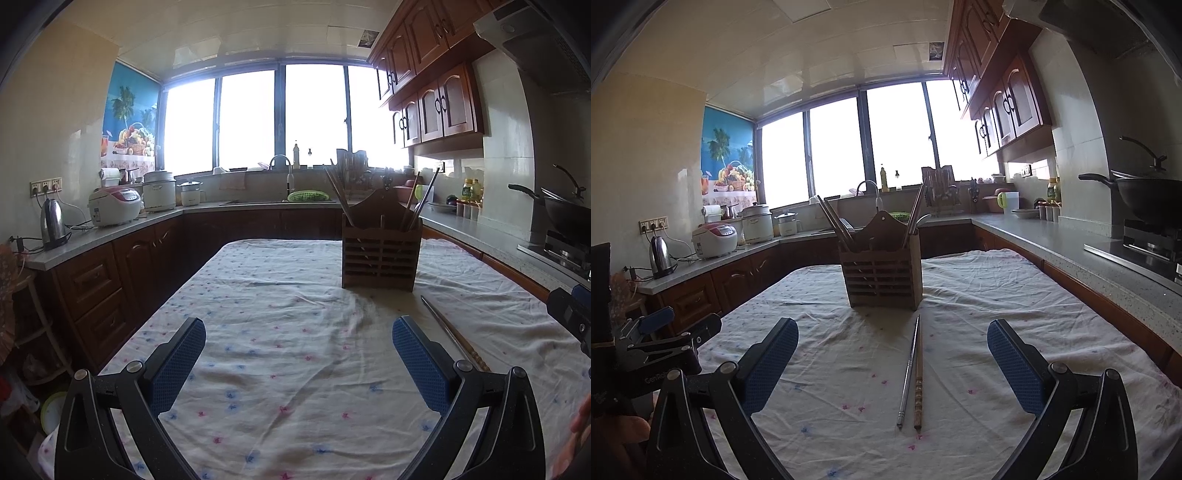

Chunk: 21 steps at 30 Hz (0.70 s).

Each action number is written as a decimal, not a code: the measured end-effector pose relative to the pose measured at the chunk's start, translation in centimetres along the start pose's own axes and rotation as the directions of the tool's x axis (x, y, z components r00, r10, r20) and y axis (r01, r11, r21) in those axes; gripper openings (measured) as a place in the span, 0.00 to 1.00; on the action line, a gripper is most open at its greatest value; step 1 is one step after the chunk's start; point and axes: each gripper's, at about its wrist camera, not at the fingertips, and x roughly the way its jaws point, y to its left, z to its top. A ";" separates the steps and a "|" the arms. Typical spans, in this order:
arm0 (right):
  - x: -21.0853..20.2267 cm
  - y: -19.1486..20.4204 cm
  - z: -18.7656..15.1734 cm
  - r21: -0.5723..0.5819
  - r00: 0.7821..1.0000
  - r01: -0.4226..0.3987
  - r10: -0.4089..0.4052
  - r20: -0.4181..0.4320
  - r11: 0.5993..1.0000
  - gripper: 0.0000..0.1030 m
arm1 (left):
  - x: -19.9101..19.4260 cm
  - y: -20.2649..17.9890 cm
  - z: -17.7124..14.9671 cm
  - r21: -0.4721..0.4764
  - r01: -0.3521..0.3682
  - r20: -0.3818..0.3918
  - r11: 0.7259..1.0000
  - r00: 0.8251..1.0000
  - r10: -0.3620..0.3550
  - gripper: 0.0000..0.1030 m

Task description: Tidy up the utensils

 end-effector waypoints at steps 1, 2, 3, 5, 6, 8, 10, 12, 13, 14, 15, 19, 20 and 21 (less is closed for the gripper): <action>0.0 0.0 0.0 0.000 1.000 -0.001 0.001 0.000 1.000 1.00 | 0.0 0.0 0.0 0.001 0.000 0.000 1.000 1.000 0.000 0.99; 0.0 0.0 0.0 0.000 1.000 -0.001 0.001 0.001 1.000 1.00 | -0.1 0.0 0.0 0.002 0.000 -0.001 1.000 1.000 0.000 0.99; -0.1 0.0 0.0 -0.002 1.000 -0.001 0.001 0.002 1.000 1.00 | 0.0 -0.1 0.0 0.002 0.001 -0.003 1.000 1.000 -0.001 0.99; 0.0 0.0 0.0 -0.002 1.000 -0.001 0.001 0.001 1.000 1.00 | -0.1 0.0 0.0 0.001 0.001 -0.003 1.000 1.000 -0.001 0.99; -0.1 0.0 0.1 -0.001 1.000 -0.002 0.002 0.001 1.000 1.00 | -0.1 -0.1 0.0 0.001 0.000 -0.002 1.000 1.000 0.000 0.99; -0.1 0.0 0.1 -0.001 1.000 -0.001 0.001 0.002 1.000 1.00 | 0.0 -0.1 0.0 0.000 -0.001 -0.002 1.000 1.000 0.001 0.99; -0.1 0.0 0.1 -0.001 1.000 -0.002 0.002 0.003 1.000 1.00 | 0.0 -0.1 0.0 0.000 -0.005 -0.004 1.000 1.000 0.005 0.99; -0.1 0.1 0.1 -0.001 1.000 -0.004 0.004 0.001 1.000 1.00 | 0.0 -0.2 -0.1 0.003 -0.011 -0.004 1.000 1.000 0.011 0.99; -0.1 0.2 0.1 -0.001 1.000 -0.005 0.005 0.000 1.000 1.00 | 0.1 -0.3 -0.1 0.004 -0.012 -0.005 1.000 1.000 0.012 0.99; -0.1 0.1 0.2 0.000 1.000 -0.006 0.006 -0.001 1.000 1.00 | 0.1 -0.3 -0.1 0.004 -0.013 -0.005 1.000 1.000 0.013 0.99; -0.2 0.2 0.2 0.000 1.000 -0.007 0.007 0.000 1.000 1.00 | 0.1 -0.3 -0.1 0.003 -0.013 -0.004 1.000 1.000 0.013 0.99; -0.2 0.4 0.4 0.001 1.000 -0.011 0.011 0.004 1.000 1.00 | 0.0 -0.3 0.0 0.003 -0.010 -0.002 1.000 1.000 0.010 0.99; -0.3 0.4 0.5 0.001 1.000 -0.013 0.013 0.006 1.000 1.00 | -0.1 -0.4 0.0 0.004 -0.011 0.000 1.000 1.000 0.011 0.99; -0.4 0.4 0.5 0.001 1.000 -0.014 0.014 0.007 1.000 1.00 | 0.0 -0.4 0.0 0.006 -0.010 0.000 1.000 1.000 0.010 0.99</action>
